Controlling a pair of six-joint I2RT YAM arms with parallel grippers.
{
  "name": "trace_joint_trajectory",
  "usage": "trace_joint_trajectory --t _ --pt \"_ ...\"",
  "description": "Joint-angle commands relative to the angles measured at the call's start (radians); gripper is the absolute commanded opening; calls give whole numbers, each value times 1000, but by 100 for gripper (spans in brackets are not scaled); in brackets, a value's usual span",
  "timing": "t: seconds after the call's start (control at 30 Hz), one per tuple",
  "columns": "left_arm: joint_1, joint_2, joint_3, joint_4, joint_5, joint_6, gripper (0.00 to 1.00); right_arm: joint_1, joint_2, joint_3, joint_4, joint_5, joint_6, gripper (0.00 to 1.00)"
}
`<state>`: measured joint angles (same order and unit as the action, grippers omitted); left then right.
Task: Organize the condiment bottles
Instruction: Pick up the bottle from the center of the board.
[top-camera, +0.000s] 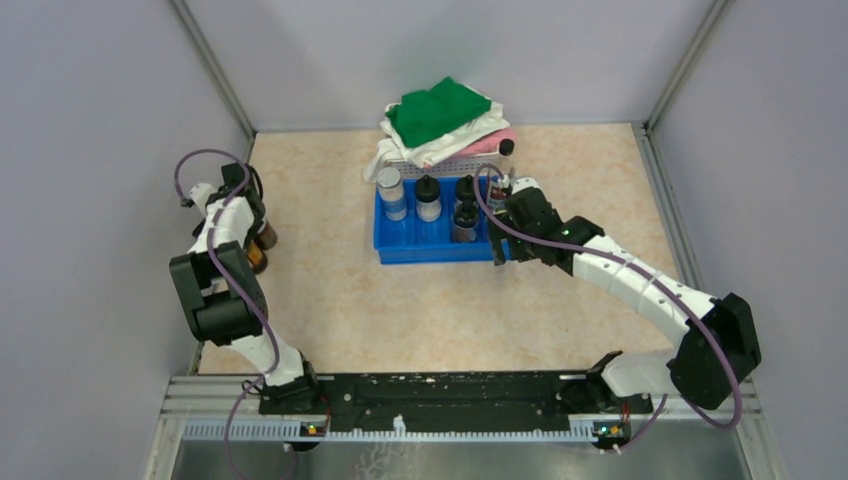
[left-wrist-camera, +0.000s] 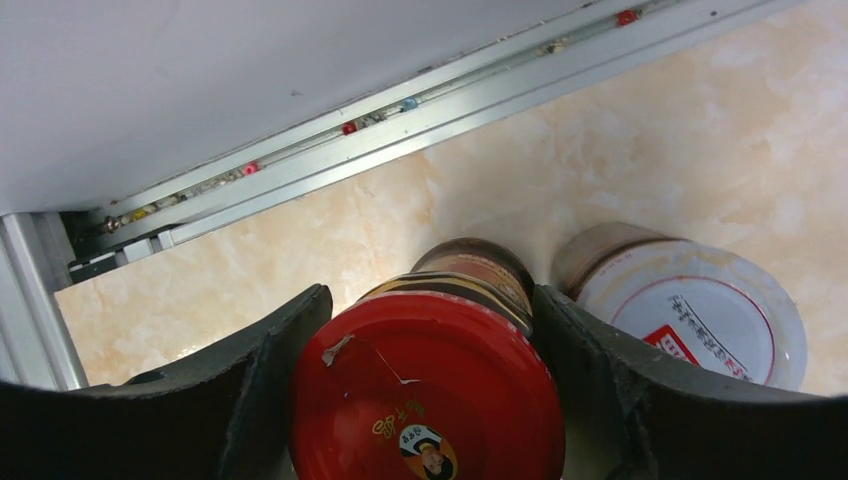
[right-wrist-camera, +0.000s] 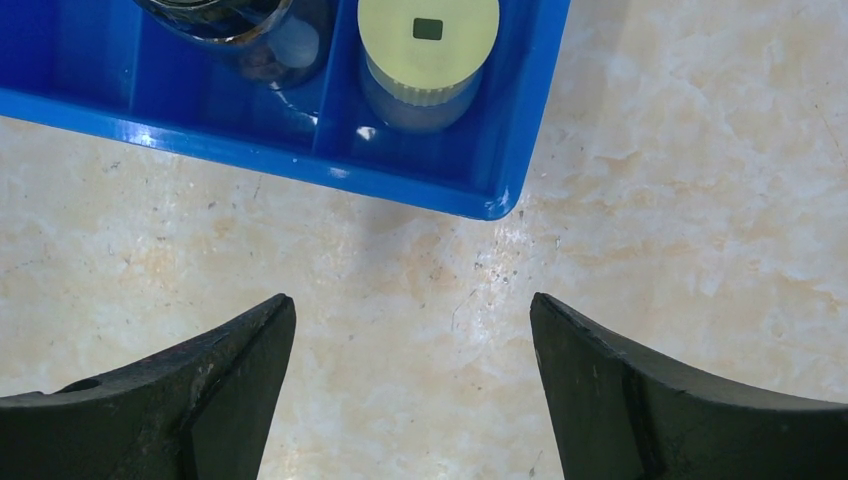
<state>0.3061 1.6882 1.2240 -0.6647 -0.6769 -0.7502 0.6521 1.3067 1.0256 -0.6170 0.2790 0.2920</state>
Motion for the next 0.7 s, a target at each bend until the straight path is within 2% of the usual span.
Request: trace_joint_trajectory --t 0.0,0.2,0.4,0.47,0.67 --pt "-29 -25 -77 25 195 22 0 7 -29 -4 32 -14 13 86" --pt "-117 -60 -103 71 281 98 0 7 -39 -10 40 -15 23 86" --pt "-297 -56 -98 116 268 154 0 6 -58 -10 41 -14 35 86" --pt "-373 -63 -109 163 306 188 0 7 -71 -13 36 -7 37 86" --pt "-512 -62 -122 263 407 239 0 6 -104 -34 34 12 43 86"
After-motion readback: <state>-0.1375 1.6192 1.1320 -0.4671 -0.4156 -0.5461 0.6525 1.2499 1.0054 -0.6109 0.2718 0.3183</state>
